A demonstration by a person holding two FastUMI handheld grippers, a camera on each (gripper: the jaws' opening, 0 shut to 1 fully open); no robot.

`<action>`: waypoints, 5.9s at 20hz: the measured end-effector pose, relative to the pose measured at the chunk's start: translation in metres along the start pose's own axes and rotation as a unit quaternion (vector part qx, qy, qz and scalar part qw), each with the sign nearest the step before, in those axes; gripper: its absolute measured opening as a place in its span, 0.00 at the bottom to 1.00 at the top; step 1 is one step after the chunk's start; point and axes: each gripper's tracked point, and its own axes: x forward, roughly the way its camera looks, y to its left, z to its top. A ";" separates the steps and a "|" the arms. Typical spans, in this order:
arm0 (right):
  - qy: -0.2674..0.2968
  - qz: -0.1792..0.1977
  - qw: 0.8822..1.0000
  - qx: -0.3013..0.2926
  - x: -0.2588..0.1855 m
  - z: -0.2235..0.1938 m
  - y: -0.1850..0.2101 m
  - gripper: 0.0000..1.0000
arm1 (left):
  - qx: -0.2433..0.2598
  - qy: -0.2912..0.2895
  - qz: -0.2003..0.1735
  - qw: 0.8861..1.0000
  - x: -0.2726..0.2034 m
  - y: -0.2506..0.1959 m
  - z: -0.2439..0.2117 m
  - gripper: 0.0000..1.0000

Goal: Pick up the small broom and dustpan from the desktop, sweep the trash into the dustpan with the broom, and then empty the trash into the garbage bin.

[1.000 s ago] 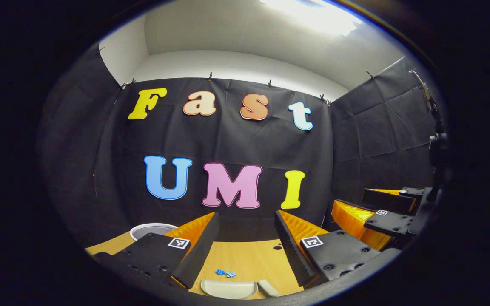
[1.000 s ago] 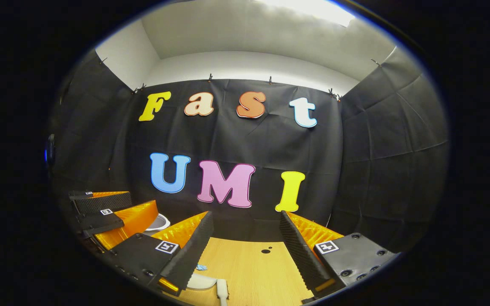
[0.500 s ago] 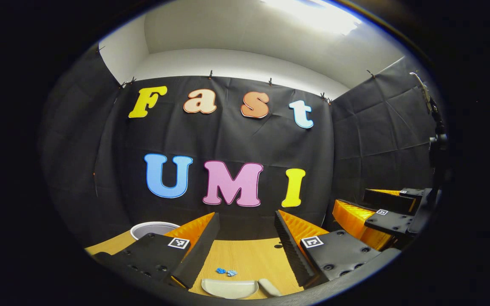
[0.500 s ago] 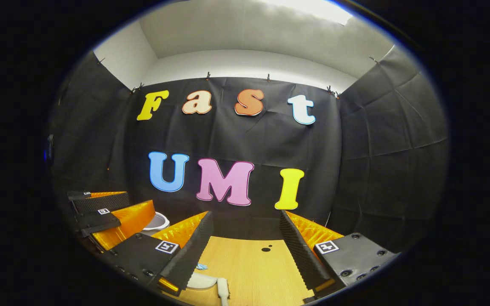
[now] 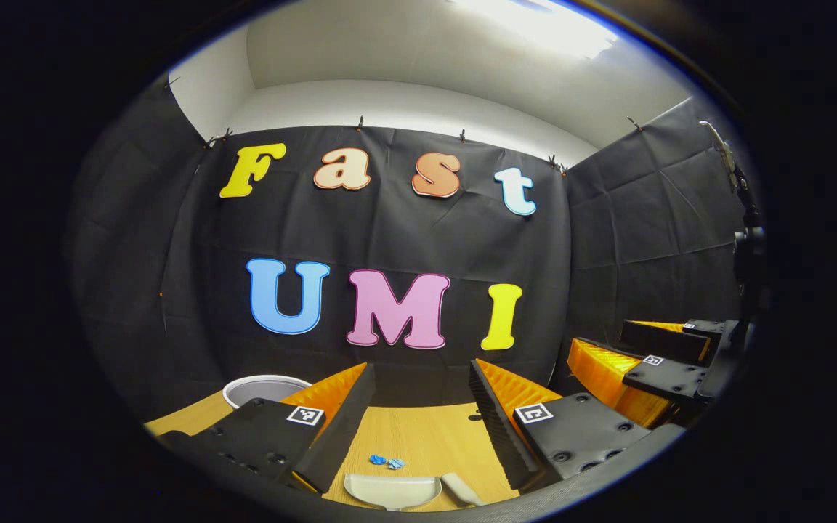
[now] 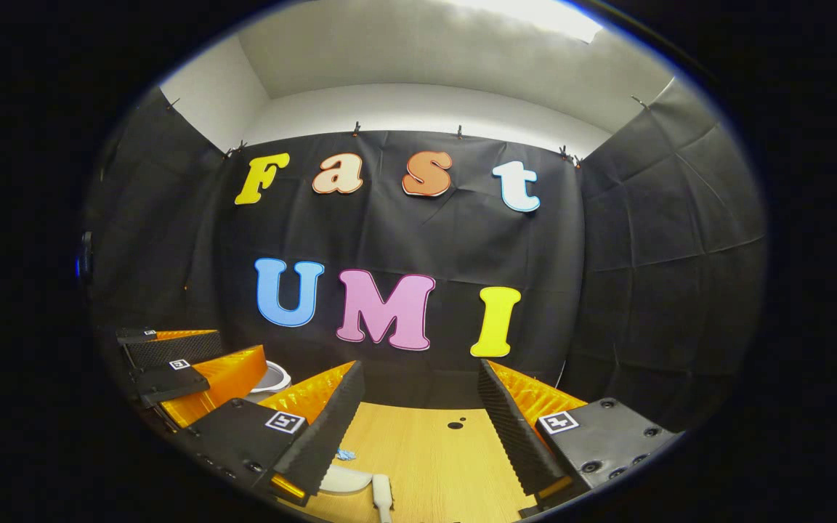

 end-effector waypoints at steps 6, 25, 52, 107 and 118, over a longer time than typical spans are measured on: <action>0.005 0.000 1.000 0.002 -0.001 -0.002 0.002 1.00 | 0.006 0.007 0.002 1.000 -0.004 0.002 -0.004 0.78; 0.236 0.043 0.967 0.087 0.029 -0.139 0.039 1.00 | -0.062 0.219 0.001 0.974 -0.017 0.033 -0.152 0.78; 0.706 0.093 0.701 0.038 -0.014 -0.484 0.067 0.88 | -0.041 0.723 0.051 0.688 0.016 0.035 -0.436 0.74; 0.669 0.538 0.446 -0.254 0.141 -0.511 0.113 0.35 | 0.073 0.737 -0.089 0.666 -0.037 0.103 -0.432 0.27; 0.688 0.477 0.534 0.115 0.166 -0.436 0.103 0.28 | 0.076 0.689 -0.063 0.718 -0.043 0.101 -0.424 0.27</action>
